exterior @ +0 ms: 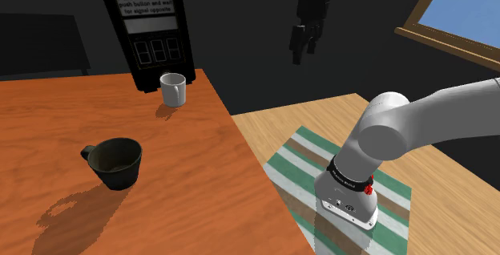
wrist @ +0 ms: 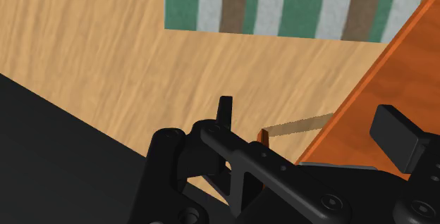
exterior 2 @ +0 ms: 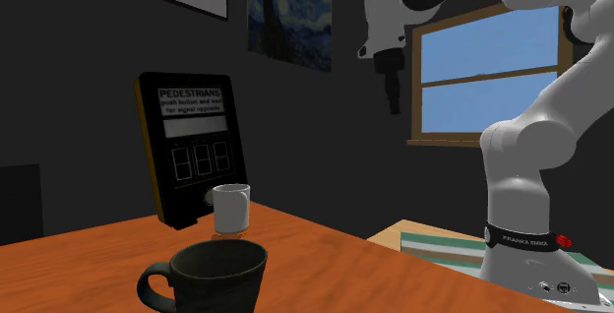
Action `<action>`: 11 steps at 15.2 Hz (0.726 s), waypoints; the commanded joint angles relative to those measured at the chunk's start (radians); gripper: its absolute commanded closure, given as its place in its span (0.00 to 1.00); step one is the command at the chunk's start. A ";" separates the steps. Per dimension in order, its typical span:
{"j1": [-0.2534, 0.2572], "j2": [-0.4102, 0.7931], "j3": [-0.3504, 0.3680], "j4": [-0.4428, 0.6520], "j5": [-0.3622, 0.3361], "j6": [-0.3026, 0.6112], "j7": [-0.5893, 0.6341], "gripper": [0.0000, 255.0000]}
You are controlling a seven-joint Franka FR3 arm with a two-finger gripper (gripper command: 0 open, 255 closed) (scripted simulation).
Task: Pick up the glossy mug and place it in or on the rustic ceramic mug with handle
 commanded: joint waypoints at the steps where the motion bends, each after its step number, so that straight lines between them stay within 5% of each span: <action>1: 0.000 0.000 0.000 0.000 0.000 0.000 0.000 0.00; 11: 0.010 0.339 0.033 0.085 0.049 0.281 0.049 0.00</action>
